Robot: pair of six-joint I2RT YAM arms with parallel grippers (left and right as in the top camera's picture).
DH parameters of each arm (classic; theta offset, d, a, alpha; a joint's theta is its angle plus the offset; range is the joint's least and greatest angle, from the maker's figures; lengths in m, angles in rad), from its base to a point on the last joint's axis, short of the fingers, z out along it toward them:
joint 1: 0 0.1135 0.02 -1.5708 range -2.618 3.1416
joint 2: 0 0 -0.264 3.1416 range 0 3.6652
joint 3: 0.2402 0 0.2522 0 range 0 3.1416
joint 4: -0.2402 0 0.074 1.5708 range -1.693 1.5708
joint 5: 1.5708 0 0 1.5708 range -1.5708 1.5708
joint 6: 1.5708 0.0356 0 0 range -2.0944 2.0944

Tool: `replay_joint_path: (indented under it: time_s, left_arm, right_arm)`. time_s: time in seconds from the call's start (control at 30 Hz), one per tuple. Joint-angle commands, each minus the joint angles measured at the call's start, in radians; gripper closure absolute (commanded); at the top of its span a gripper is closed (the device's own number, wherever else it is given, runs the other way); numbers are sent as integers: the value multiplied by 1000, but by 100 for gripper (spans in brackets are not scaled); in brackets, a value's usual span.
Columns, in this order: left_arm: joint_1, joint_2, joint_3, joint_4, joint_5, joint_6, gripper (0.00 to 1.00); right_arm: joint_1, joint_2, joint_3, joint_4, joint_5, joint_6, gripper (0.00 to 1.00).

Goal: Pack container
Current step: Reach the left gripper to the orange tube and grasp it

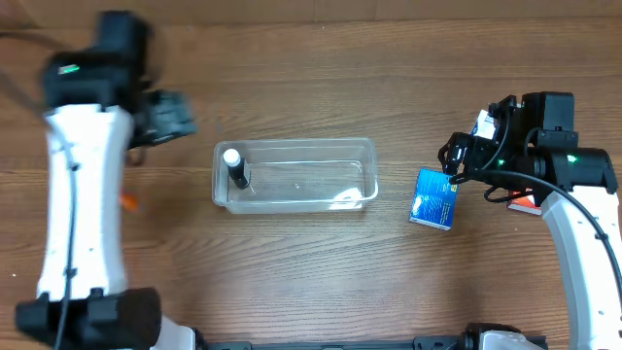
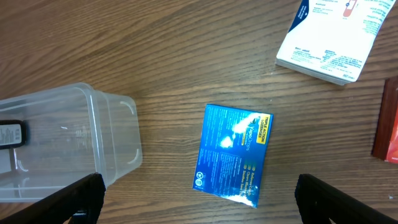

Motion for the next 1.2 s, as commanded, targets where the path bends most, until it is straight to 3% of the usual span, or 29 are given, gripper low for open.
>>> replay_joint_path:
  time_s: [0.0, 0.07, 0.27, 0.43, 0.77, 0.83, 1.03, 1.17]
  left_arm:
    - [217, -107, 12, -26, 37, -40, 0]
    - [331, -135, -34, -23, 80, -8, 0]
    - [418, -107, -232, 109, 133, 61, 0]
    - [432, -27, -320, 229, 157, 121, 0]
    - [432, 185, -332, 266, 157, 120, 1]
    - [432, 204, -334, 264, 157, 120, 9]
    - [432, 207, -334, 259, 146, 121, 46]
    - [432, 207, -334, 257, 146, 121, 57]
  right_arm:
    - [3, -1, 29, 5, 2, -9, 0]
    - [4, -1, 29, 6, 2, -9, 0]
    - [4, -1, 29, 5, -5, -9, 0]
    - [4, -1, 29, 6, -5, -9, 0]
    - [4, -1, 29, 6, -5, -9, 0]
    - [4, -1, 29, 6, -5, -9, 0]
    - [4, -1, 21, 7, -5, -9, 0]
    - [4, -1, 12, 15, -5, -9, 0]
